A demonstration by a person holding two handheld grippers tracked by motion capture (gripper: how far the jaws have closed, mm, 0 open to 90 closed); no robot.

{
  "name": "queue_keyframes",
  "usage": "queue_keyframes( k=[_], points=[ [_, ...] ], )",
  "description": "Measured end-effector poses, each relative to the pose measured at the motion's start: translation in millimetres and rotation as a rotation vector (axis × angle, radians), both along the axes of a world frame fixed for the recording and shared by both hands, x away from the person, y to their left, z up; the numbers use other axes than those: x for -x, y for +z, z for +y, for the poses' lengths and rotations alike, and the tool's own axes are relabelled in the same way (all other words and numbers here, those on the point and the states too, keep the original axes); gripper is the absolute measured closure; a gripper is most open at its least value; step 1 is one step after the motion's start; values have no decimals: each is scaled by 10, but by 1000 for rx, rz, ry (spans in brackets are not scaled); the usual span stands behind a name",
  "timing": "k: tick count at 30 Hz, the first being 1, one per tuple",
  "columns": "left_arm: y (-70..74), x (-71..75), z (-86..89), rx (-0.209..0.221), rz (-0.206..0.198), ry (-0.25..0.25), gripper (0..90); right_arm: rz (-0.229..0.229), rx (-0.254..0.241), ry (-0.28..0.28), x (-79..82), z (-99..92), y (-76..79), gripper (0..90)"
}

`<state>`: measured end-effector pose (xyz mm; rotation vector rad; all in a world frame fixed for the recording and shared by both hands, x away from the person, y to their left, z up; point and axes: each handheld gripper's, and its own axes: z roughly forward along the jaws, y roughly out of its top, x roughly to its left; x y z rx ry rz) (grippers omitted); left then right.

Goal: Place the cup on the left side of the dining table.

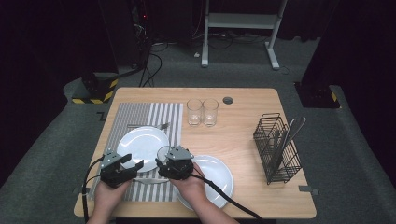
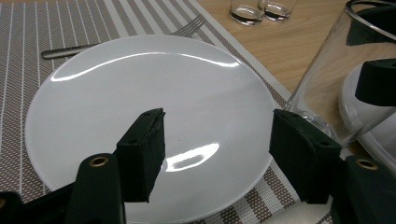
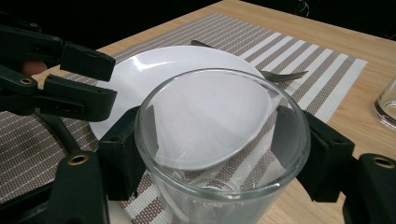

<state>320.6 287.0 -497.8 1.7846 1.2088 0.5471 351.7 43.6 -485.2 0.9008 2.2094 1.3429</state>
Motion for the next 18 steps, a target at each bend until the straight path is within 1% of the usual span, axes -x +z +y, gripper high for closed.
queue_keyframes(
  k=[6, 10, 14, 16, 18],
  points=[
    [-3, -2, -7, -2, 2, -2, 361, 3, 0, 7, -2, -2, 2, 279],
    [-4, -3, -10, -2, 3, -4, 360, 15, -5, 17, -12, -13, 12, 274],
    [-5, -4, -12, -4, 3, -5, 360, 28, -25, 31, -24, -30, 30, 250],
    [-6, -4, -13, -3, 3, -6, 360, 27, -29, 32, -20, -32, 37, 247],
    [-7, -3, -15, -4, 3, -6, 360, 18, -39, 32, -12, -39, 60, 238]
  ],
)
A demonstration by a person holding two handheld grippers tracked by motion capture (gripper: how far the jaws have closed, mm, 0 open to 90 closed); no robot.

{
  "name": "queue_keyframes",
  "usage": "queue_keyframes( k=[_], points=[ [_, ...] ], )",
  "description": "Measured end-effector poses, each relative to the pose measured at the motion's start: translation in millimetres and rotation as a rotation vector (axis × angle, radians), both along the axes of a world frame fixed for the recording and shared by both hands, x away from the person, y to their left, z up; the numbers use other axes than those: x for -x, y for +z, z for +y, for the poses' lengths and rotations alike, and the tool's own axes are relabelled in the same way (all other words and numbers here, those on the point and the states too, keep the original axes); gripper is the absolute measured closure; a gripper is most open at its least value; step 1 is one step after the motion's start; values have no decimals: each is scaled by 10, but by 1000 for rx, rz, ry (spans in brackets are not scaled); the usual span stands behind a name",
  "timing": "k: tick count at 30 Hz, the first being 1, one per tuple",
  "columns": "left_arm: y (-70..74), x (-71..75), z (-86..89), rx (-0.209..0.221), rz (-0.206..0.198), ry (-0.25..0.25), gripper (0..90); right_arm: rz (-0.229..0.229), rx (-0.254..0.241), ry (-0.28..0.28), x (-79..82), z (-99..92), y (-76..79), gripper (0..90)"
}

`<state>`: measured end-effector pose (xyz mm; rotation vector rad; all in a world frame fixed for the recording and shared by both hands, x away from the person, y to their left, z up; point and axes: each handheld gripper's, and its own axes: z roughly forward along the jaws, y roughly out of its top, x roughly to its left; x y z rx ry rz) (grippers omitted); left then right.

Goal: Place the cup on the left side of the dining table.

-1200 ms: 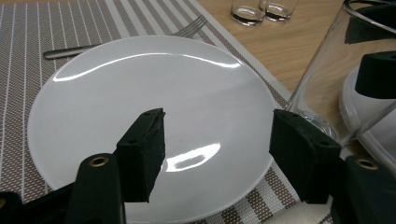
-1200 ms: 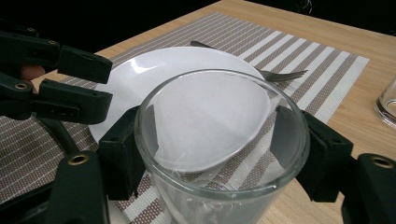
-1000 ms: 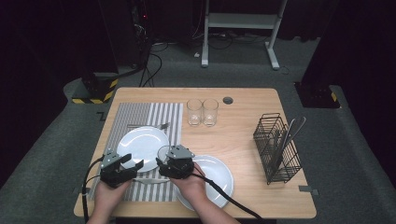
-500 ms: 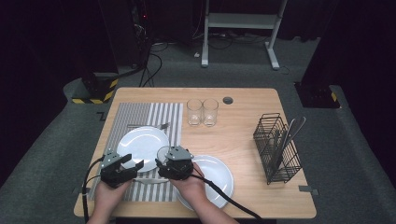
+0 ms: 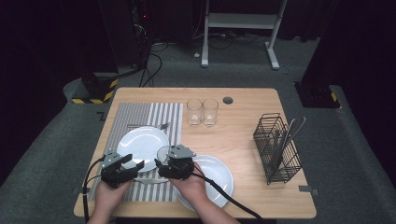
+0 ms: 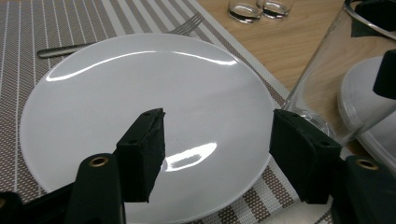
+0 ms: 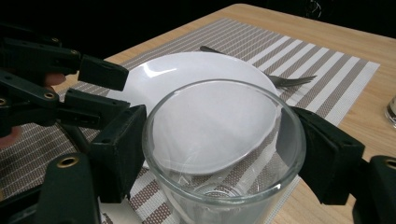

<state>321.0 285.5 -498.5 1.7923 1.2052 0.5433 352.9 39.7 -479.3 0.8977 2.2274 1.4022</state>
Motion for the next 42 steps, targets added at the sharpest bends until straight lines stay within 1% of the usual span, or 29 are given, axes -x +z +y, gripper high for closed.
queue_keyframes(
  k=[8, 14, 15, 17, 26, 28, 34, 40, 42],
  points=[
    [-4, -2, -3, -1, 2, -1, 359, -17, -33, -1, 9, -49, 81, 245],
    [-8, -4, -3, 2, 6, -2, 359, -21, -37, 1, 17, -67, 120, 254],
    [-9, -4, -3, 1, 7, -3, 359, -25, -51, 3, 24, -76, 137, 262],
    [-10, -4, -5, 0, 7, -4, 359, -30, -62, 5, 29, -87, 161, 266],
    [-10, -5, -9, -3, 8, -6, 359, -53, -91, 3, 41, -146, 265, 290],
    [-12, -5, -9, -4, 9, -7, 359, -63, -102, -4, 33, -184, 306, 301],
    [-15, -9, -9, -3, 12, -8, 358, -68, -95, -24, 3, -251, 341, 315],
    [-16, -9, -16, -7, 12, -11, 357, -64, -95, -31, -5, -300, 333, 317],
    [-18, -8, -23, -4, 16, -13, 358, -63, -92, -40, -9, -338, 325, 321]
  ],
)
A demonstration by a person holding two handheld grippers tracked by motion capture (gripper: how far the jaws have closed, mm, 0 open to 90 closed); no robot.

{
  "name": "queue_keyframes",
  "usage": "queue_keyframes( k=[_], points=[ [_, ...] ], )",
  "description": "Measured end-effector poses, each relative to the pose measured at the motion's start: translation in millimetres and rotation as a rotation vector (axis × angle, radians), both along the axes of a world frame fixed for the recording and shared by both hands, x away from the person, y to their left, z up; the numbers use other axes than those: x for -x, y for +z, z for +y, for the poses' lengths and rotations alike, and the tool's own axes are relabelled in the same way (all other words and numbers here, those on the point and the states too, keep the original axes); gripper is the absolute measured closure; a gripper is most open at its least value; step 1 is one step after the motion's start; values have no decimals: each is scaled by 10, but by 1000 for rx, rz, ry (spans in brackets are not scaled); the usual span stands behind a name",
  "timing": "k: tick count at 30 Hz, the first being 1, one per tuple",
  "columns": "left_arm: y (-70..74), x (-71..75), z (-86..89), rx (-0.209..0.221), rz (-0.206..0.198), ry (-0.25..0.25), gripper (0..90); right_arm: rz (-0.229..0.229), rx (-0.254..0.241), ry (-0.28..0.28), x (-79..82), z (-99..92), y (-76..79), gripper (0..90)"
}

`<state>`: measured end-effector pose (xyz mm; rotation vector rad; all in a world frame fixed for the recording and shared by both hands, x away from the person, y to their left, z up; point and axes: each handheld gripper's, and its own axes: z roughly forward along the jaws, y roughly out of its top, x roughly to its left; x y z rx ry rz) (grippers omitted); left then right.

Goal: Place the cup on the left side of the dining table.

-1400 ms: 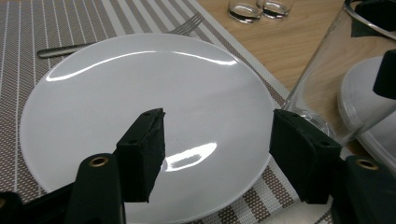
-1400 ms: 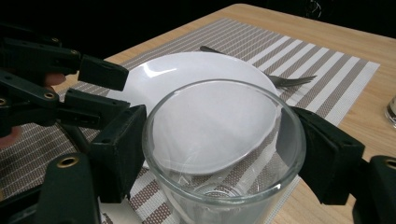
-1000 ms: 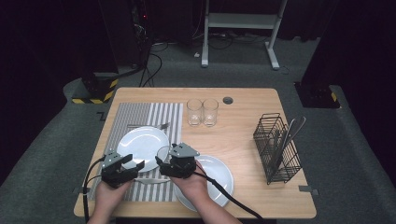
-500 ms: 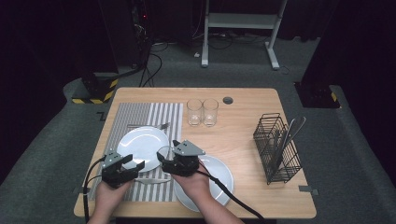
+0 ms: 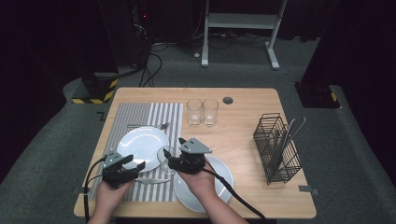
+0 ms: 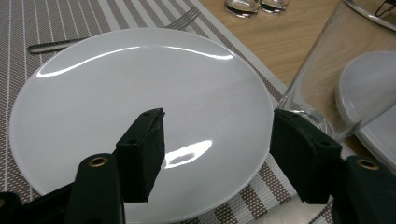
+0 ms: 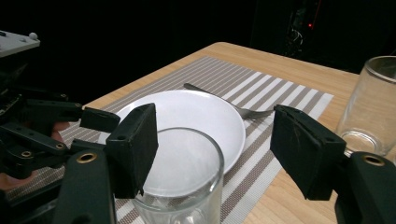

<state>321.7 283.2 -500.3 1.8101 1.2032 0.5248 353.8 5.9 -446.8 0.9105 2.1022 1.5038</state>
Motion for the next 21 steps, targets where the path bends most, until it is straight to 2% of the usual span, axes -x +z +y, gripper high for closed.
queue_keyframes(
  k=[14, 21],
  points=[
    [4, 1, -27, 8, 4, -17, 357, 0, 6, -42, -19, -197, -42, 331],
    [3, 9, -17, 16, 10, -21, 357, 3, 31, -87, -40, -402, -117, 342]
  ],
)
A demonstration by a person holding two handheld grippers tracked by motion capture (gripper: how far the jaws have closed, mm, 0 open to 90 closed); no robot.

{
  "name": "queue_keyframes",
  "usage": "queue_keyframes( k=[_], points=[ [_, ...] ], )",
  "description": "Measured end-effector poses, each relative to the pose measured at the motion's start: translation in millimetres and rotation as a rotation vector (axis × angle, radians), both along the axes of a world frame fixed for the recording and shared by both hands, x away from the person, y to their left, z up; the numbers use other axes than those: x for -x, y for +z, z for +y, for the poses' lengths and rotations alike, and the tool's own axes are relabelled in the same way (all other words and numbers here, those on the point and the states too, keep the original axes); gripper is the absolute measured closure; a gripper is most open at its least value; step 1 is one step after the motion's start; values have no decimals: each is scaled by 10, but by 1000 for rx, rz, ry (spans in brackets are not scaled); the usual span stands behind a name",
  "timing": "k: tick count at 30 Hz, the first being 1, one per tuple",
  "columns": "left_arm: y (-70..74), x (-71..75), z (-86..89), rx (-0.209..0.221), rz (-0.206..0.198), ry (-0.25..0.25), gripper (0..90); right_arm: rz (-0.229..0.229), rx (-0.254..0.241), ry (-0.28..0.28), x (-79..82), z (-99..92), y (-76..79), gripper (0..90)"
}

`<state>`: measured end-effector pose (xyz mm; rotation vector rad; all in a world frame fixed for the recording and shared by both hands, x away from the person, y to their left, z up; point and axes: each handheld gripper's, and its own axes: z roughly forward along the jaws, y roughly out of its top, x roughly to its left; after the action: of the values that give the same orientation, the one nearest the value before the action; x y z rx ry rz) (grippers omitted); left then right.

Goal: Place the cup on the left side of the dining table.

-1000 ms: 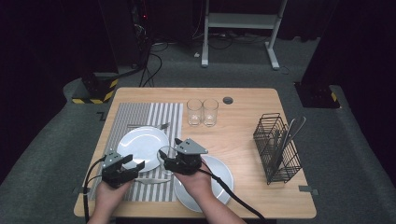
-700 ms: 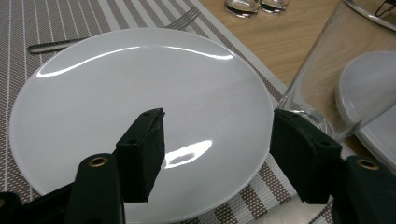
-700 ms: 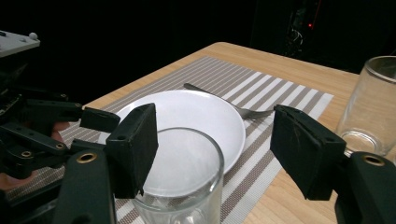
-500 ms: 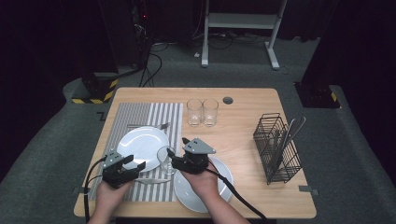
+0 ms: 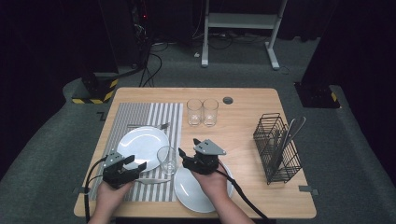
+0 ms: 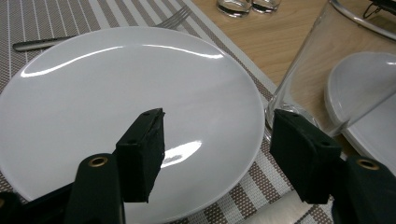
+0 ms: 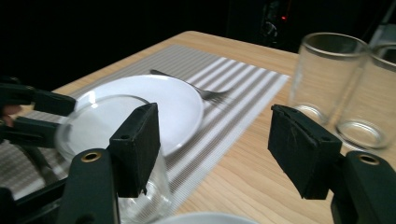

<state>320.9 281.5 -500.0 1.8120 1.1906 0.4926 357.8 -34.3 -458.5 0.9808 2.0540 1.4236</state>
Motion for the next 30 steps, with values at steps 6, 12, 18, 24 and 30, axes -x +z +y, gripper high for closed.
queue_keyframes(
  k=[6, 12, 18, 24, 30],
  points=[
    [-15, 33, -36, -14, 3, -4, 357, -8, 36, -70, 9, -363, -49, 364],
    [-50, 47, -75, -34, 13, -8, 356, -15, 60, -146, 12, -725, -110, 402],
    [-67, 62, -100, -41, 1, -9, 355, 0, 79, -202, 40, -1041, -239, 450],
    [-94, 85, -165, -50, -12, -16, 355, 45, 93, -245, 105, -1249, -402, 531],
    [-110, 107, -226, -63, -27, -32, 353, 68, 146, -281, 172, -1307, -540, 615]
  ],
)
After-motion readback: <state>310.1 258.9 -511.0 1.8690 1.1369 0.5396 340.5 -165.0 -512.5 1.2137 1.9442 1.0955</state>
